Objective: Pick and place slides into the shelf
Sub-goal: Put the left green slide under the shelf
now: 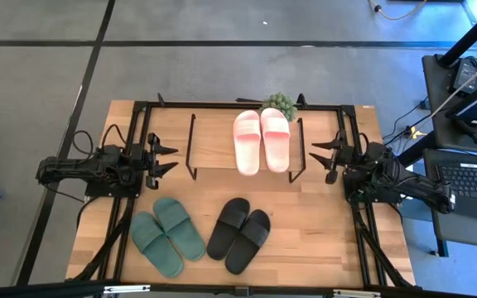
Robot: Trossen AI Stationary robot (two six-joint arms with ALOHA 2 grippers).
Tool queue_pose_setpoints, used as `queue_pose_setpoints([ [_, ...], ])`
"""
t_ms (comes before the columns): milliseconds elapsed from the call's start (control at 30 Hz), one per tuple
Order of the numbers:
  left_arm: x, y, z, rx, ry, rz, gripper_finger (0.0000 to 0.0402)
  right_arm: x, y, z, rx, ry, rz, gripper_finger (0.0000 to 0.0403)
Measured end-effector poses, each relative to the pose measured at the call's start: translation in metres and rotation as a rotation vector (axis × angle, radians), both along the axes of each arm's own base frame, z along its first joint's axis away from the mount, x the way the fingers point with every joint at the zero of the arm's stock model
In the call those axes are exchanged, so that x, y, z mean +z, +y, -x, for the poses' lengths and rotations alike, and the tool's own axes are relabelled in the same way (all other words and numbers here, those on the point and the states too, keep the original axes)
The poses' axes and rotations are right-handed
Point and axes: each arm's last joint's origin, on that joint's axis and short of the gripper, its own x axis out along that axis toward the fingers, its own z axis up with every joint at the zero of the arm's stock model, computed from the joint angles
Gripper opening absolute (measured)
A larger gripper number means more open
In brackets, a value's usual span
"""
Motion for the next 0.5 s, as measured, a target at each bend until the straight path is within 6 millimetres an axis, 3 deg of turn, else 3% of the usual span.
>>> queue_pose_setpoints([
  [200,0.005,-0.005,0.001,-0.14,-0.049,-0.1,0.0198,-0.002,0.0,0.0,0.001,0.017,-0.012,0.0157],
  [400,0.005,-0.004,0.001,-0.095,-0.031,-0.119,0.0198,-0.003,0.0,0.0,0.001,0.011,-0.065,0.0157],
  [500,0.016,-0.004,0.002,-0.095,0.021,-0.136,0.0198,-0.003,0.0,0.0,0.002,0.004,-0.09,0.0157],
])
